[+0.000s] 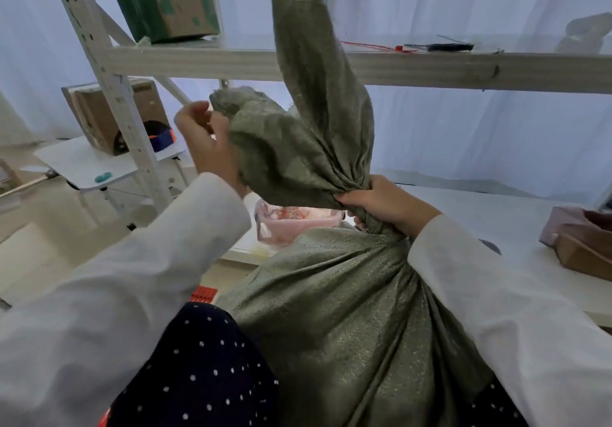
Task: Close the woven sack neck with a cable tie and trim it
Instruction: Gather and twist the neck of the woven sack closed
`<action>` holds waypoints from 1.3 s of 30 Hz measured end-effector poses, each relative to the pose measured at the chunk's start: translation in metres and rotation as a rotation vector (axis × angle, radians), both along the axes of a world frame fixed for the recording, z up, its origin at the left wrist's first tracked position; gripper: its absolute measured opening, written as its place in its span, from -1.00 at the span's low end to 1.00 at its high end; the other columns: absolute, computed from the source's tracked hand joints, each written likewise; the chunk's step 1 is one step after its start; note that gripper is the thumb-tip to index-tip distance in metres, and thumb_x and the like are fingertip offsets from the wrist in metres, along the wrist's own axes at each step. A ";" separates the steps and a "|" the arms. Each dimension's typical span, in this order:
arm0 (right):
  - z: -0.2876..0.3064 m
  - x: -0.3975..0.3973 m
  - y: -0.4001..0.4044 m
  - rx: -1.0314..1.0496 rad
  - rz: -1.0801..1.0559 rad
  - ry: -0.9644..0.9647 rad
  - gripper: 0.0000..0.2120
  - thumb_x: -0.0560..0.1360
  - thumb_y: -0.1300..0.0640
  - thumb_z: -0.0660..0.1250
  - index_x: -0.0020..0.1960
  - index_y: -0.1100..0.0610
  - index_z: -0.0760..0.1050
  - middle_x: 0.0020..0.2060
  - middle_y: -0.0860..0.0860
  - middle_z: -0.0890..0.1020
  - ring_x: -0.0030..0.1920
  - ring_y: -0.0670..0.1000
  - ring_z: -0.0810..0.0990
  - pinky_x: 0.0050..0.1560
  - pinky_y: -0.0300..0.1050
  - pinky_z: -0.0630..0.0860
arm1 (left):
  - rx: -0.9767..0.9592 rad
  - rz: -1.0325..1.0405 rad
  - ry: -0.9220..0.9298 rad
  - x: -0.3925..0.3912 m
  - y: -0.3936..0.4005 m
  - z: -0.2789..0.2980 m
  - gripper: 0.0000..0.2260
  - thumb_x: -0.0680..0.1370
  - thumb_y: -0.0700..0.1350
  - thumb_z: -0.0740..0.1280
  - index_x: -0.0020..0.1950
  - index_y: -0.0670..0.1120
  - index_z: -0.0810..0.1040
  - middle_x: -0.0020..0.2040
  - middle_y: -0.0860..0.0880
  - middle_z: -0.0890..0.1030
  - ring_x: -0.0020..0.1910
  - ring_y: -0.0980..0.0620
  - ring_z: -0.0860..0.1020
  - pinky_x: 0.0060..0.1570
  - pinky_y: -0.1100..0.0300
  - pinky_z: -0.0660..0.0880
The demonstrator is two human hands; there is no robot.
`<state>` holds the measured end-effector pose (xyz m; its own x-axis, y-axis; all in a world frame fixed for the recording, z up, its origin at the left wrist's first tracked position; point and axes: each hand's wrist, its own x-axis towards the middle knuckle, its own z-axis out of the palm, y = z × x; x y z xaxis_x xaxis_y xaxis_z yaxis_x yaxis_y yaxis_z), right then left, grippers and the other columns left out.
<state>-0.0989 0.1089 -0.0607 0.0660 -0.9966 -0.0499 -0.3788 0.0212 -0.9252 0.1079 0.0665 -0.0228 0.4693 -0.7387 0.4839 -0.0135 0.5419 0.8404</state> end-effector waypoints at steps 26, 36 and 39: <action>0.002 -0.011 0.024 -0.054 0.056 0.563 -0.41 0.30 -0.01 0.51 0.23 0.07 0.35 0.07 0.00 0.51 0.03 -0.02 0.47 -0.03 -0.17 0.32 | -0.061 -0.249 -2.066 -0.068 0.007 -0.023 -0.67 0.45 0.17 0.23 -0.38 0.12 0.15 -0.28 -0.02 0.57 -0.27 -0.09 0.52 -0.12 0.13 0.45; 0.011 -0.035 0.066 0.068 -0.008 0.906 -0.33 0.16 -0.32 0.47 0.03 0.17 0.52 -0.10 0.03 0.61 -0.05 0.02 0.56 0.02 -0.04 0.47 | 0.272 -0.531 -1.600 -0.058 0.005 -0.070 -0.72 0.24 0.19 0.25 -0.43 -0.02 0.41 -0.36 -0.04 0.54 -0.25 -0.09 0.54 -0.13 0.06 0.52; 0.004 -0.026 0.071 0.010 -0.035 1.047 -0.29 0.15 -0.33 0.47 0.07 0.17 0.45 0.02 0.05 0.55 0.05 0.07 0.51 -0.04 -0.09 0.40 | 0.378 -0.657 -1.420 -0.060 0.012 -0.080 -0.64 0.23 0.09 0.25 -0.18 -0.16 0.58 -0.20 -0.14 0.66 -0.13 -0.10 0.60 0.01 0.08 0.48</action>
<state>-0.1251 0.1801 -0.0567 -0.0437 -0.9963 -0.0735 -0.9894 0.0534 -0.1352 0.0478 0.0782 -0.1029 -0.6084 -0.7934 -0.0176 -0.7203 0.5428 0.4318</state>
